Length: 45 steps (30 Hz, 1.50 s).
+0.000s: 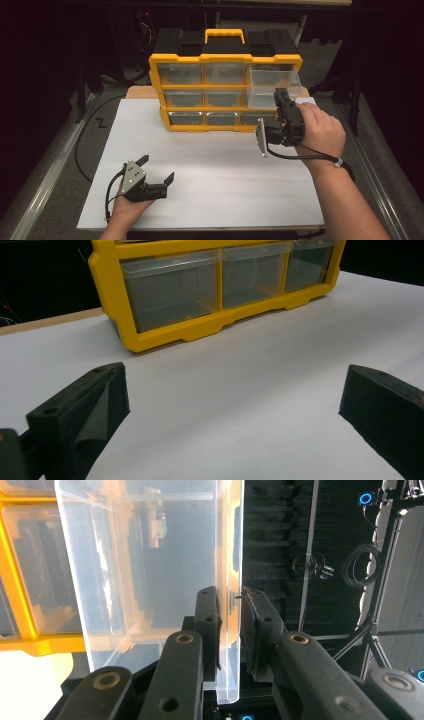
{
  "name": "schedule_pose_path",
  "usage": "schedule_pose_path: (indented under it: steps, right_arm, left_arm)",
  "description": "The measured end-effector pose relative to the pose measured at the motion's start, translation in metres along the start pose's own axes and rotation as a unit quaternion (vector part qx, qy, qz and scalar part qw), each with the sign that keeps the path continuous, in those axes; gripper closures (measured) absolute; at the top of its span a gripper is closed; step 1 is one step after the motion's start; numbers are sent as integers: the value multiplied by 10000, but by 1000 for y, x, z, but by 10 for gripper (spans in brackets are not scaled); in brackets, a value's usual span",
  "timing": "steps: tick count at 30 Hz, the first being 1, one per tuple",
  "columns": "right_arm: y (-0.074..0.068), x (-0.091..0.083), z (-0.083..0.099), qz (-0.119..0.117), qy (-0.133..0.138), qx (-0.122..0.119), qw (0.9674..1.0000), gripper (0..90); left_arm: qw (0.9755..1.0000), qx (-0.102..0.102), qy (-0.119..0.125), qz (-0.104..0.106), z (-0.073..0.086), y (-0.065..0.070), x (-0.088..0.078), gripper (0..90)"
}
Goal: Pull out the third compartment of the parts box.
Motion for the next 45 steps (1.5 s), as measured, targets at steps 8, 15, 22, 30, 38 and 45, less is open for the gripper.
schedule_pose_path:
  steps: [8, 15, 22, 30, 38, 45]
  right_arm:
    - [-2, 0, -1, 60, -14, 45, 10000, 803]
    - [-1, 2, -1, 48, -27, 37, 10000, 802]
    - [-2, 2, 0, 67, -9, 44, 10000, 802]
    - [0, -2, -4, -23, 33, 73, 10000, 720]
    - [-6, -15, -3, -188, 78, 110, 9997, 649]
    - [-28, -29, -2, -454, 200, 167, 9986, 613]
  left_arm:
    - [10000, 8, -7, 2, 0, 1, 0, 5]
    - [10000, -5, 1, -12, 0, 0, 0, 5]
    - [10000, 14, 5, -19, 0, 0, -1, 5]
    - [10000, 25, -39, -15, 0, 0, -1, 5]
    - [10000, 16, -46, -33, 1, 0, -1, 5]
    - [9999, -76, -33, -102, 1, -4, -3, 5]
Point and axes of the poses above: each handheld gripper's, and its own axes: x roughly forward along the jaws, z roughly out of its underside, y roughly to its right, the point moved 3 cm from there along x, roughly forward along the jaws, and after that the axes turned 11 degrees about x, right-handed, at the moved point
